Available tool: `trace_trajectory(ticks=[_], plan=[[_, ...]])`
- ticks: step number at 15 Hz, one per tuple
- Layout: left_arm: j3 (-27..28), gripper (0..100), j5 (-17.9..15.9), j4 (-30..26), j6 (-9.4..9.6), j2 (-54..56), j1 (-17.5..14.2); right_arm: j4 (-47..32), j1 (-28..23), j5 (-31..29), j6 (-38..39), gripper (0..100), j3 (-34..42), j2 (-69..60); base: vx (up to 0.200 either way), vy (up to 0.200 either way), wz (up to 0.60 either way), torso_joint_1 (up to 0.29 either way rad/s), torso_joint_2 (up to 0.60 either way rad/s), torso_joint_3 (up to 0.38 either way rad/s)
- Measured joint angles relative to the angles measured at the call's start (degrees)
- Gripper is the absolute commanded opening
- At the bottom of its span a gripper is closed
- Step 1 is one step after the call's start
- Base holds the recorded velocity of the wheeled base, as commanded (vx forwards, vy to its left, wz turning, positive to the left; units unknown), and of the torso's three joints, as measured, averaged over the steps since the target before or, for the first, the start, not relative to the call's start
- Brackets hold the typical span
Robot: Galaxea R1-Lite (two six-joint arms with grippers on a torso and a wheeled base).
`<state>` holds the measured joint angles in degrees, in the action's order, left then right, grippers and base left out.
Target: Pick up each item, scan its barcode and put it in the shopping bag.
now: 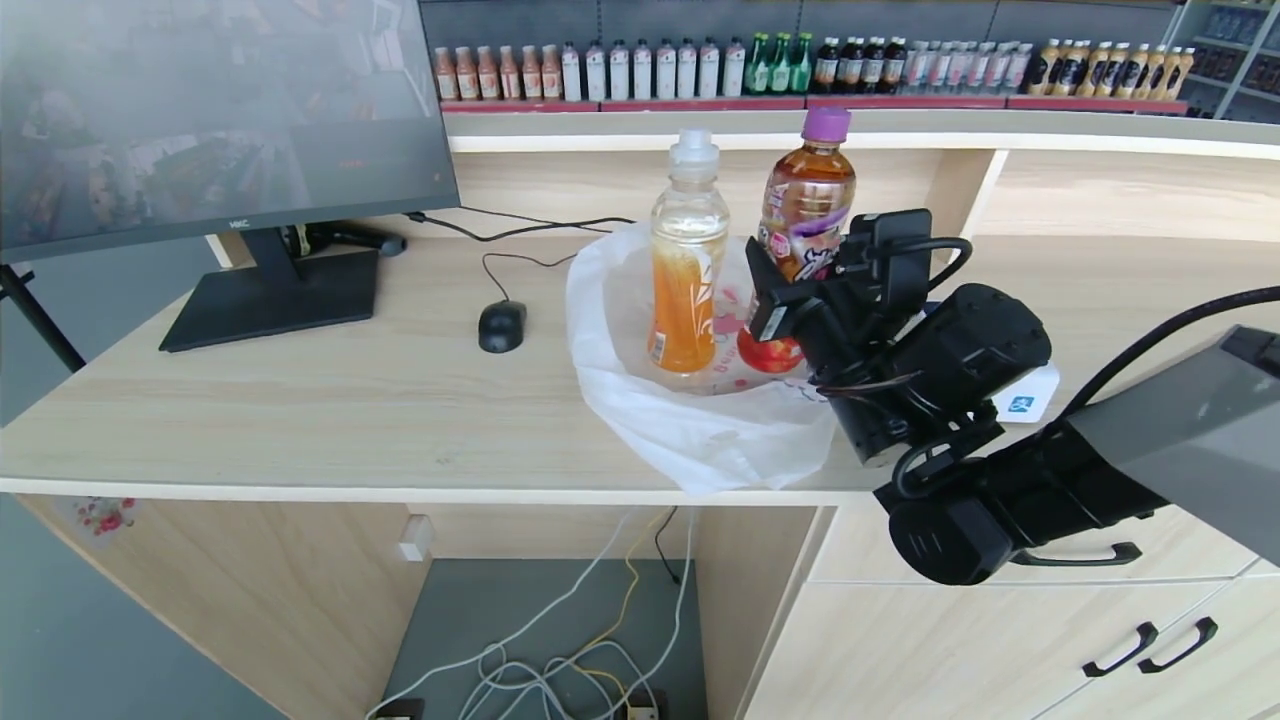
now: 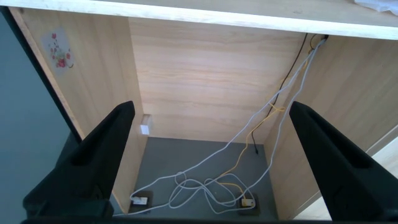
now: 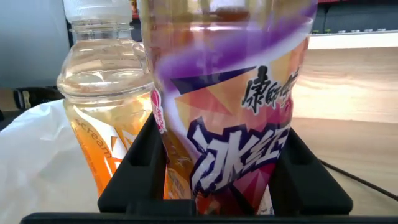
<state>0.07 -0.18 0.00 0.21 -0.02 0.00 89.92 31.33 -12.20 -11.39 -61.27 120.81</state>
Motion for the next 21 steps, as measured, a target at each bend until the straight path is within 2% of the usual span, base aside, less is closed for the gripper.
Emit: trace_trajectory(ticks=[2,3,21], plan=[[0.0,100,0.0,0.0,-0.02,0.0,0.0,0.0,-0.9,4.5,-3.3,0,-0.4,0.7,0.0,0.0,0.0,0.0,0.0,0.0],[0.0,100,0.0,0.0,-0.02,0.0,0.0,0.0,-1.2,5.0,-3.7,0,-0.4,1.1,0.0,0.0,0.0,0.0,0.0,0.0],[0.0,100,0.0,0.0,0.01,0.0,0.0,0.1,-4.1,5.2,-2.5,0,-0.1,5.0,0.0,0.0,0.0,0.0,0.0,0.0]])
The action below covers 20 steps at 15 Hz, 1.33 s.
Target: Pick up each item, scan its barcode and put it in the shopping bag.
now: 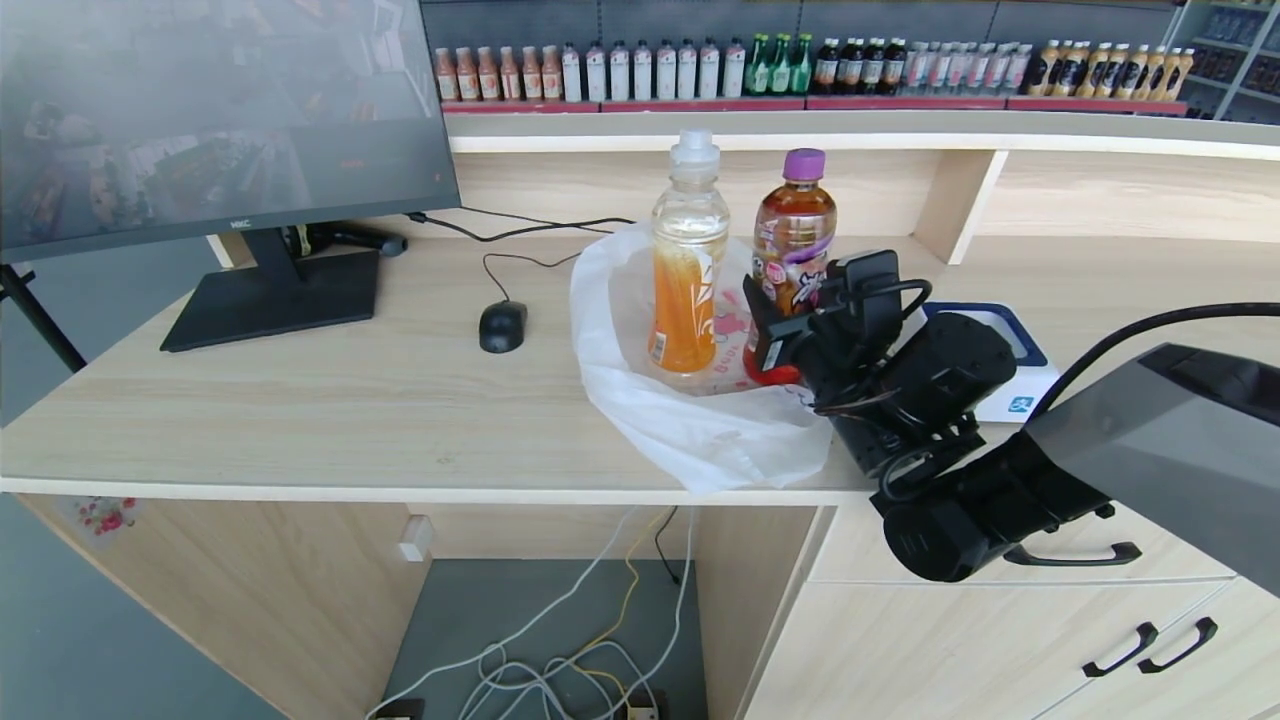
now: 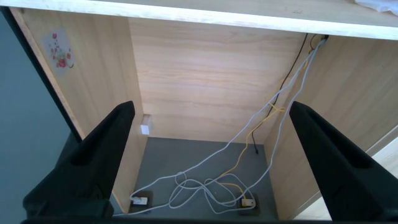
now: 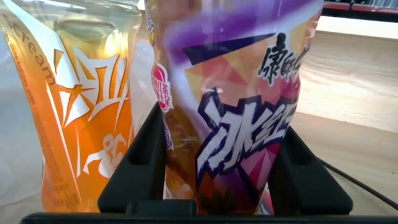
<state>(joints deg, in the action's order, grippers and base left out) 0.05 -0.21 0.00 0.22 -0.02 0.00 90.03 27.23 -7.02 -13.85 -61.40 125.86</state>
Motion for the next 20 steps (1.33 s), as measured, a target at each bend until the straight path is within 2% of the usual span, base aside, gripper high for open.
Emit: trace_trajectory(ticks=[4,5,20], plan=[[0.0,100,0.0,0.0,0.02,0.0,0.0,-0.1,0.0,0.0,0.5,0,0.1,0.0,0.0,0.0,0.0,0.0,0.0,0.0],[0.0,100,0.0,0.0,0.02,0.0,0.0,-0.1,0.0,0.0,0.5,100,-0.1,0.0,0.0,0.0,0.0,0.0,0.0,0.0],[0.0,100,0.0,0.0,0.05,0.0,0.0,-0.1,-0.5,-0.1,1.2,100,2.7,-2.6,0.0,0.0,0.0,0.0,0.0,0.0]])
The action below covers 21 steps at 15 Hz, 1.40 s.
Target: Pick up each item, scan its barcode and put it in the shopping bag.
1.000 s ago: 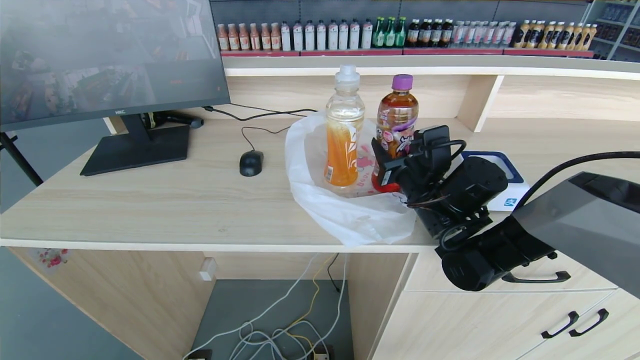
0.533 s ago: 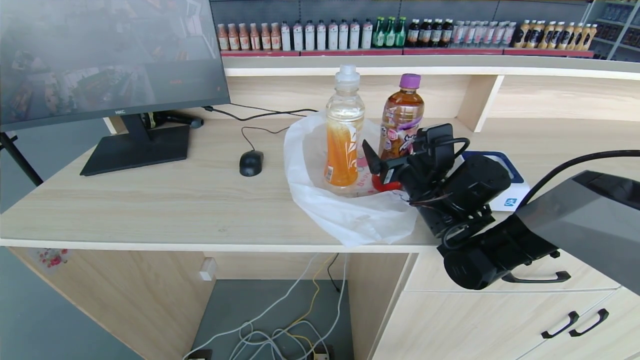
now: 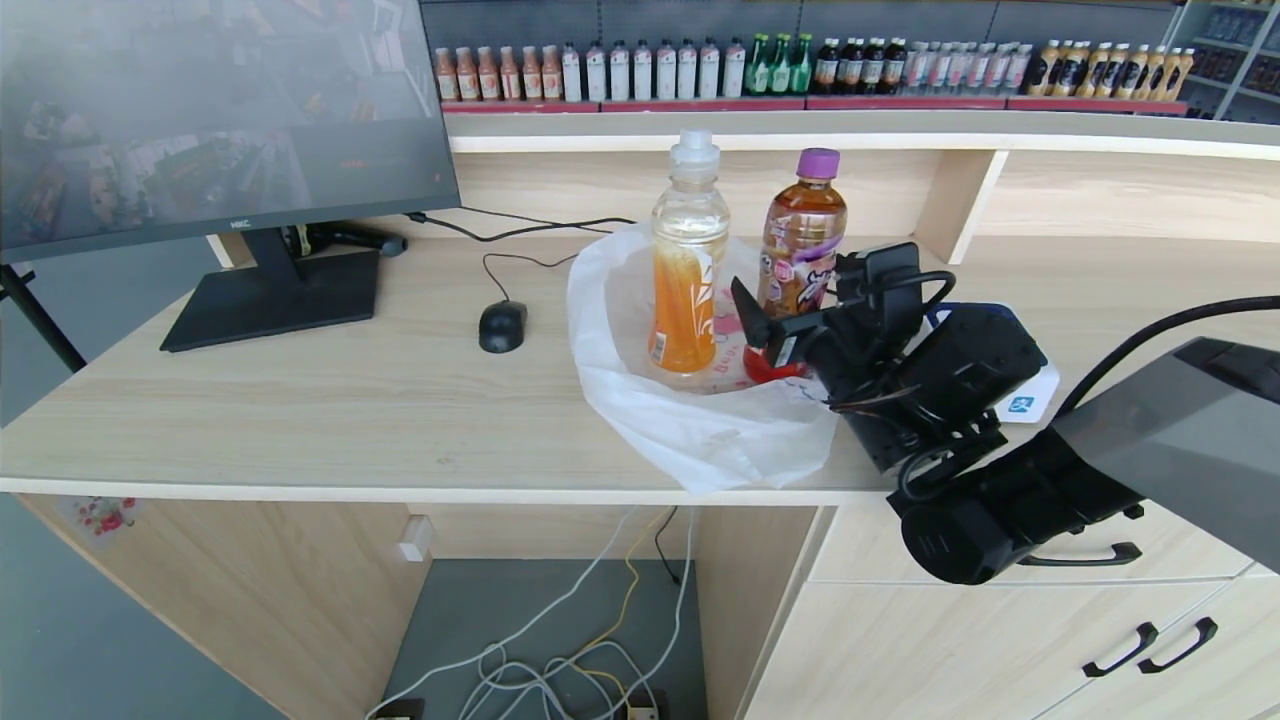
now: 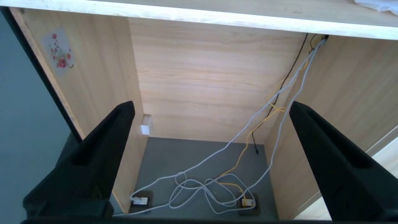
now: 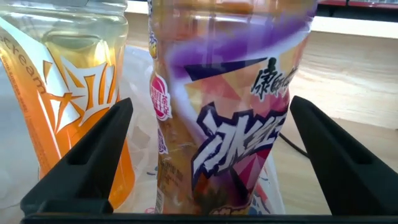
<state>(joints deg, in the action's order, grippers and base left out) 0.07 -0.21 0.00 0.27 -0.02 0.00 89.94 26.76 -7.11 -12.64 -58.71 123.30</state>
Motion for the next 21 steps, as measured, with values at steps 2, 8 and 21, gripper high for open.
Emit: trace_trajectory(ticks=[2,8,21], plan=[[0.0,100,0.0,0.0,-0.02,0.0,0.0,0.0,0.0,0.0,0.0,100,2.8,-1.4,0.0,0.0,0.0,0.0,0.0,0.0],[0.0,100,0.0,0.0,0.0,0.0,0.0,0.0,0.1,0.0,1.6,100,9.2,-6.4,0.0,0.0,0.0,0.0,0.0,0.0],[0.0,100,0.0,0.0,0.06,0.0,0.0,0.0,1.5,-0.2,10.1,100,54.6,-41.4,0.0,0.0,0.0,0.0,0.0,0.0]])
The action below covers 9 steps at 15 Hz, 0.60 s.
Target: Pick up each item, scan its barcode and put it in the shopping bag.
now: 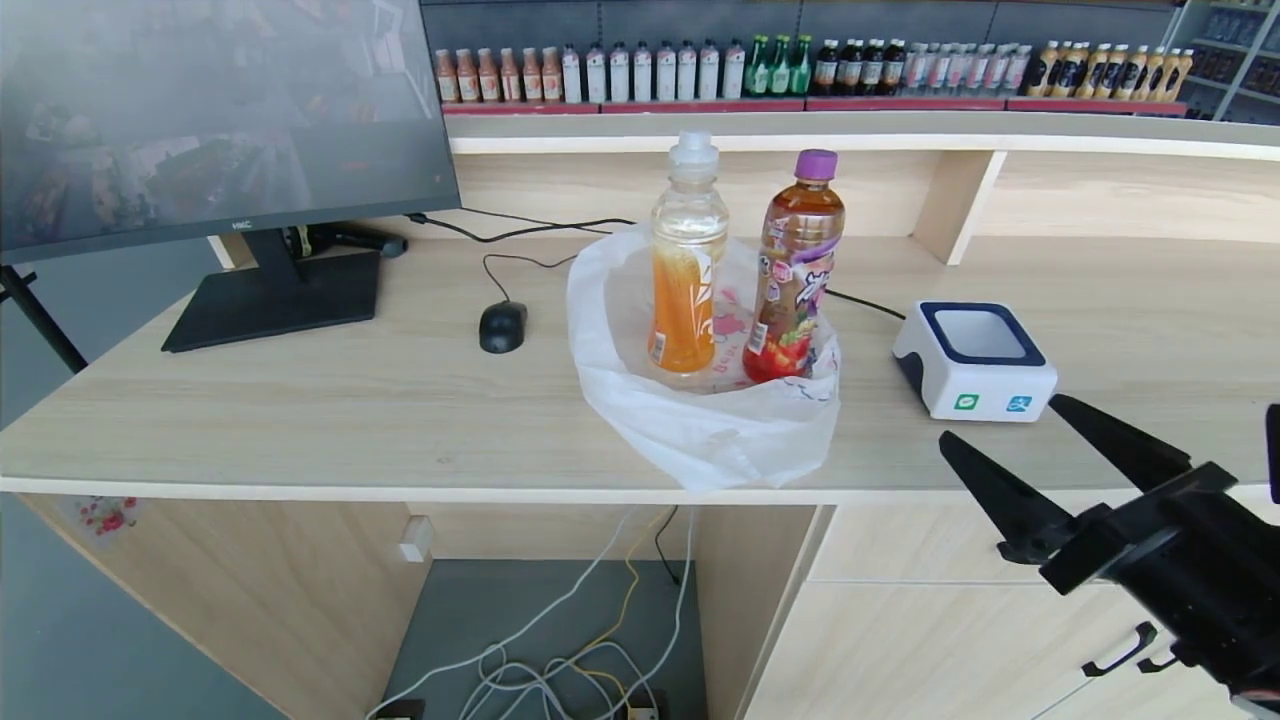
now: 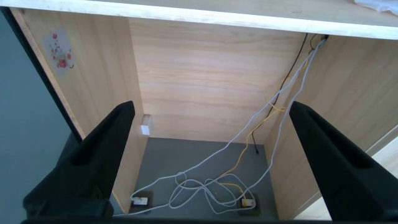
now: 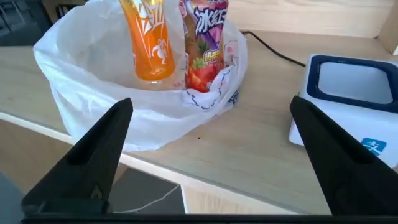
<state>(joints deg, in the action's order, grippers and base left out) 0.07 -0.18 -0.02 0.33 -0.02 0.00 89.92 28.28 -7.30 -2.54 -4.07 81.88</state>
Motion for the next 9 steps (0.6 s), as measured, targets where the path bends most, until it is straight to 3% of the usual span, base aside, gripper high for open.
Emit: trace_trajectory(ticks=[2,4,9], plan=[[0.0,100,0.0,0.0,0.0,0.0,0.0,-0.5,-0.8,-0.1,0.7,100,2.9,-6.1,0.0,0.0,0.0,0.0,0.0,0.0],[0.0,100,0.0,0.0,0.02,0.0,0.0,-6.2,-1.2,0.1,0.2,100,3.7,-11.8,0.0,0.0,0.0,0.0,0.0,0.0],[0.0,100,0.0,0.0,0.0,0.0,0.0,-46.3,-0.8,0.3,-2.1,100,4.0,-33.9,0.0,0.0,0.0,0.0,0.0,0.0]])
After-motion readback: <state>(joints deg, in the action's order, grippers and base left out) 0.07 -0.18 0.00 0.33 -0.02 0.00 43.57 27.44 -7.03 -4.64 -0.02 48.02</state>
